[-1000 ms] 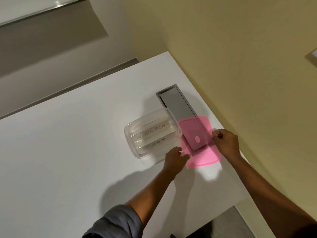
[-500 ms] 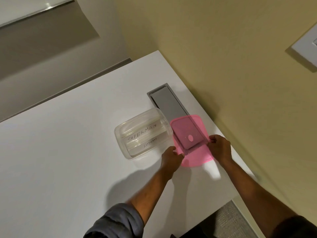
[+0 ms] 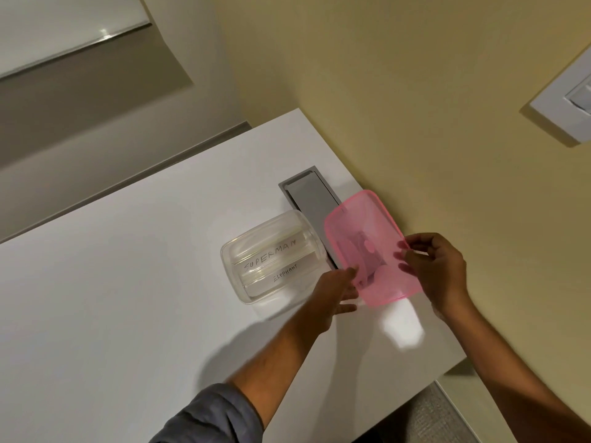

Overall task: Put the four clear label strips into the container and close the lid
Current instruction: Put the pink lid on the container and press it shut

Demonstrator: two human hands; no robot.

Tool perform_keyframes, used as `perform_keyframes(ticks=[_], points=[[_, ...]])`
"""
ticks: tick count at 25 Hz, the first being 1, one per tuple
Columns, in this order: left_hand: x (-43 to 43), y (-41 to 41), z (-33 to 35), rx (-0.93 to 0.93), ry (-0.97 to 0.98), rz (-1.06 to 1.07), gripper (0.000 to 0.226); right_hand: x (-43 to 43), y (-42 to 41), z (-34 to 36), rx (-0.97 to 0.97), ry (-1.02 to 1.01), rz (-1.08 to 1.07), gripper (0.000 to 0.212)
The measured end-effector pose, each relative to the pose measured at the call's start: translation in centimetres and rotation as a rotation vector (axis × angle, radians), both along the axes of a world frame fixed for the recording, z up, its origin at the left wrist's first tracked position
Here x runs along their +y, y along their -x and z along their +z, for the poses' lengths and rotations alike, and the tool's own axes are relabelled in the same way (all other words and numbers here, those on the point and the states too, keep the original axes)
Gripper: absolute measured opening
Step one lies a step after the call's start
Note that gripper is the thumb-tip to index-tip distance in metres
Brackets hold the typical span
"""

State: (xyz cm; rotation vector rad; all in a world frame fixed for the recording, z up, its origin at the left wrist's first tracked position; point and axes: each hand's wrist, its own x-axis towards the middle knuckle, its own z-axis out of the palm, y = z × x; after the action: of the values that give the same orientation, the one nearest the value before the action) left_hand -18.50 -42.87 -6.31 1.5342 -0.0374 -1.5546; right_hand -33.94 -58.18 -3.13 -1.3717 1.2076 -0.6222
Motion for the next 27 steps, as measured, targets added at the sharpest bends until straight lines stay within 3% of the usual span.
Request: perform_keyframes(ticks=[3, 8, 11, 14, 19, 23, 27], points=[[-0.8, -1.7, 2.3, 0.218, 0.118, 0.183, 0.060, 1.0, -0.3, 2.7, -0.051, 0.135, 0.085, 0.030], [-0.2, -4.8, 5.8, 0.501, 0.297, 0.518, 0.100, 3.8, -0.5, 5.3, 0.055, 0.493, 0.371, 0.038], [1.4, -6.5, 7.0, 0.456, 0.384, 0.549, 0.091, 5.3, -1.5, 5.5, 0.057, 0.745, 0.505, 0.037], [3.0, -7.6, 7.0, 0.389, 0.394, 0.586, 0.069, 6.0, -2.3, 4.8, 0.077, 0.826, 0.558, 0.035], [5.7, -9.0, 6.6, 0.387, 0.427, 0.592, 0.048, 5.7, -3.4, 4.3, 0.146, 0.745, 0.672, 0.032], [7.4, -10.0, 6.6, 0.344, 0.444, 0.612, 0.044, 4.5, -5.5, 3.5, 0.215, 0.678, 0.449, 0.041], [8.9, -10.6, 6.3, 0.280, 0.447, 0.633, 0.042, 3.1, -8.7, 2.7, 0.120, 0.075, 0.198, 0.059]])
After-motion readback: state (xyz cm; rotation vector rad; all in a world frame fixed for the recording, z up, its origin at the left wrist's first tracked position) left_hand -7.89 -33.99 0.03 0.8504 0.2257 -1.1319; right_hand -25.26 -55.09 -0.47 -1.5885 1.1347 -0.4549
